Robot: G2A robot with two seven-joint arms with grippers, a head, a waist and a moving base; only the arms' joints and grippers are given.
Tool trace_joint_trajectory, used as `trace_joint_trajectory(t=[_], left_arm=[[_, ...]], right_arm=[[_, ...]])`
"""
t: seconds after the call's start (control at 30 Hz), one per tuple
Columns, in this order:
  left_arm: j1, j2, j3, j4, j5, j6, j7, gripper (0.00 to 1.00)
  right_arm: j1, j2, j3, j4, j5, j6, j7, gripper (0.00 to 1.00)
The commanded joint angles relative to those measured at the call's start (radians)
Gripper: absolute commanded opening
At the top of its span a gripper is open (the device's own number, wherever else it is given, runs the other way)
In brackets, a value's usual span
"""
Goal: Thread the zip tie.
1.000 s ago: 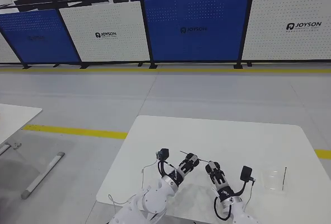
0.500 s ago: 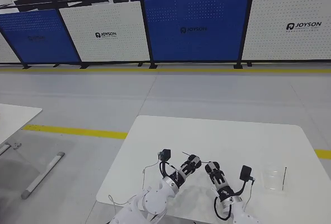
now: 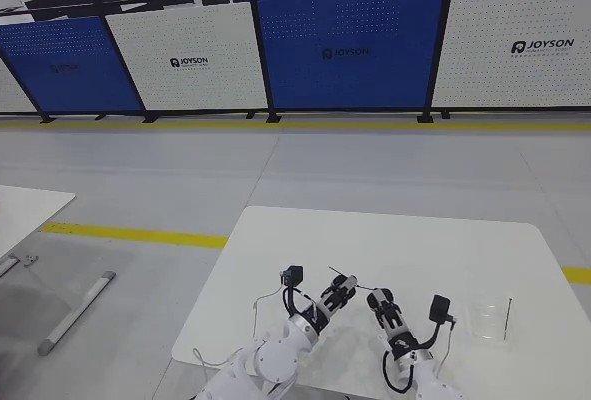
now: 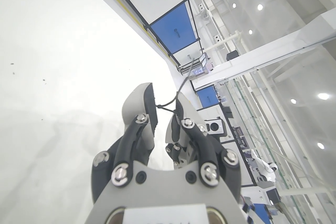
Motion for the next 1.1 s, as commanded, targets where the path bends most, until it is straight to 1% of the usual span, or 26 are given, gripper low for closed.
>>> trace_joint_trajectory(t=[0.0, 0.1, 0.17, 0.27, 0.37, 0.5, 0.63, 0.8, 1.07], left_arm=[[0.003, 0.001, -0.006, -0.002, 0.001, -0.002, 0.005, 0.16], [0.008, 0.002, -0.016, -0.006, -0.003, -0.003, 0.006, 0.08], [0.01, 0.002, -0.021, -0.007, -0.005, -0.003, 0.005, 0.05], [0.013, 0.003, -0.028, -0.008, -0.007, -0.005, 0.007, 0.04], [0.015, 0.003, -0.032, -0.01, -0.01, -0.007, 0.006, 0.06], [0.016, 0.003, -0.035, -0.01, -0.006, -0.005, 0.005, 0.0], [0.016, 0.002, -0.035, -0.01, -0.004, -0.008, -0.002, 0.0], [0.023, 0.004, -0.034, -0.017, -0.003, -0.02, -0.031, 0.0], [0.033, 0.005, -0.04, -0.03, -0.001, -0.028, -0.033, 0.0]], right_arm=[[0.0, 0.0, 0.0, 0.0, -0.004, 0.004, -0.003, 0.0], [0.0, -0.001, 0.0, 0.0, -0.006, 0.01, -0.006, 0.0], [0.001, -0.001, 0.0, 0.002, -0.006, 0.012, -0.006, 0.0], [0.003, -0.002, -0.001, 0.006, -0.009, 0.015, -0.008, 0.0], [0.005, -0.003, -0.003, 0.009, -0.014, 0.016, -0.011, 0.0], [0.005, -0.004, -0.004, 0.01, -0.015, 0.015, -0.014, 0.0], [0.004, -0.005, -0.002, 0.009, -0.015, 0.009, -0.014, 0.0], [0.005, -0.006, -0.005, 0.009, -0.02, 0.008, -0.009, 0.0], [0.011, -0.008, -0.01, 0.012, -0.024, 0.018, -0.002, 0.01]])
